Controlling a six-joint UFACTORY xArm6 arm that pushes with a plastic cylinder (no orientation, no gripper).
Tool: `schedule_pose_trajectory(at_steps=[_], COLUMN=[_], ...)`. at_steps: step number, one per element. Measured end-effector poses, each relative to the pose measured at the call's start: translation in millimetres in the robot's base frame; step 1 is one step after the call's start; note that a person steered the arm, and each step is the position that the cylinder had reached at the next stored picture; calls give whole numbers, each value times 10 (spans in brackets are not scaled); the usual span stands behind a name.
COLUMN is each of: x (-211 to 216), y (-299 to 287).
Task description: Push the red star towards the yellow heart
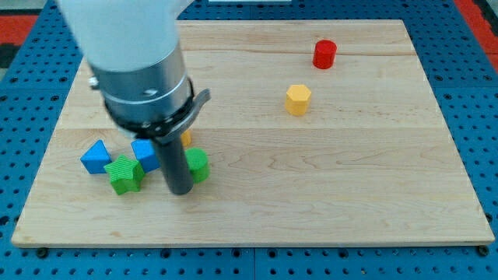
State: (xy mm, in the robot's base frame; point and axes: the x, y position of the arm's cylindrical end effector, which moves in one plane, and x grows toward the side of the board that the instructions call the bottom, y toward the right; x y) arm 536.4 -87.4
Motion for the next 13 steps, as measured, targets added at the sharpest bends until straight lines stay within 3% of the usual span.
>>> schedule_pose_trajectory(at_steps=[2,3,5,6,7,9,11,13], x=[-549,-586,112,472,475,63,-57,-257], y=[344,545,510,47,-657,-848,-1412,-1263])
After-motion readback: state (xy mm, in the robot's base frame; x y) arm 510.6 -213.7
